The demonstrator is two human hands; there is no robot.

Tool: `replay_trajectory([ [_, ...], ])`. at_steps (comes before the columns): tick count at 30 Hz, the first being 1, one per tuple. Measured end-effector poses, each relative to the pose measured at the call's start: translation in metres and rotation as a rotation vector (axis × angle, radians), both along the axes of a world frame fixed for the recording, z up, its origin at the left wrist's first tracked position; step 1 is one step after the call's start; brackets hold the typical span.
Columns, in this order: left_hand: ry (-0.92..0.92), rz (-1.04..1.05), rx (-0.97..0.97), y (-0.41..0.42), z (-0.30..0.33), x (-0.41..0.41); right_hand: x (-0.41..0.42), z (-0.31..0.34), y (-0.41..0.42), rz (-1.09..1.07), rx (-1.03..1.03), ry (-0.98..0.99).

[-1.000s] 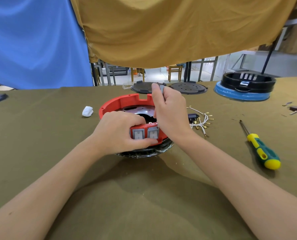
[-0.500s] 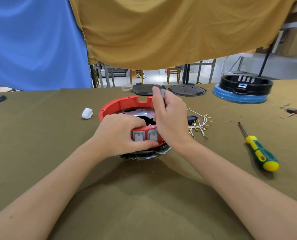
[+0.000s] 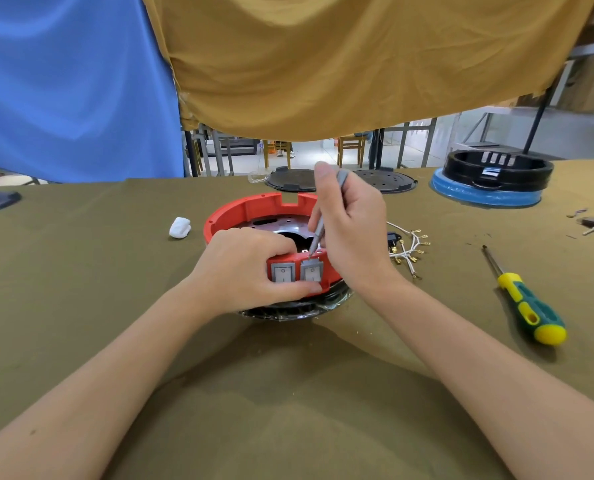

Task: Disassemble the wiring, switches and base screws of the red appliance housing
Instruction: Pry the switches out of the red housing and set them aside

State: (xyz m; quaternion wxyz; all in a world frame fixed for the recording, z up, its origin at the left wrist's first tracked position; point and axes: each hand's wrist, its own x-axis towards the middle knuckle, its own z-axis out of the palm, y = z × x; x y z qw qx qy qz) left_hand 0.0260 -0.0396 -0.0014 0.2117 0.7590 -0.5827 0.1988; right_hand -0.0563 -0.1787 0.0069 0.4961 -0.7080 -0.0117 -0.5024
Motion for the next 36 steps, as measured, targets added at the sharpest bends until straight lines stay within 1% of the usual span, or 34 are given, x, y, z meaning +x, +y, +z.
replay_trajectory([
  [8,-0.009,-0.012,0.002,0.000,0.001,0.001,-0.004,0.000,0.007,0.012,-0.146,0.015],
  [17,0.026,0.019,0.041,-0.001,0.002,0.000,-0.007,0.004,0.013,-0.004,-0.339,0.117],
  [23,0.040,0.061,0.095,-0.001,0.004,0.000,0.005,0.012,0.016,-0.019,-0.309,0.269],
  [26,0.044,0.063,0.108,-0.001,0.005,0.000,0.008,0.014,0.017,-0.022,-0.314,0.304],
  [29,0.047,0.058,0.102,-0.001,0.005,0.000,0.007,0.012,0.016,-0.016,-0.296,0.283],
  [34,0.018,0.024,0.068,0.000,0.005,0.001,-0.003,0.006,0.005,0.003,-0.205,0.164],
  [36,0.019,0.023,0.070,0.000,0.005,0.001,-0.005,0.006,0.005,0.015,-0.229,0.160],
])
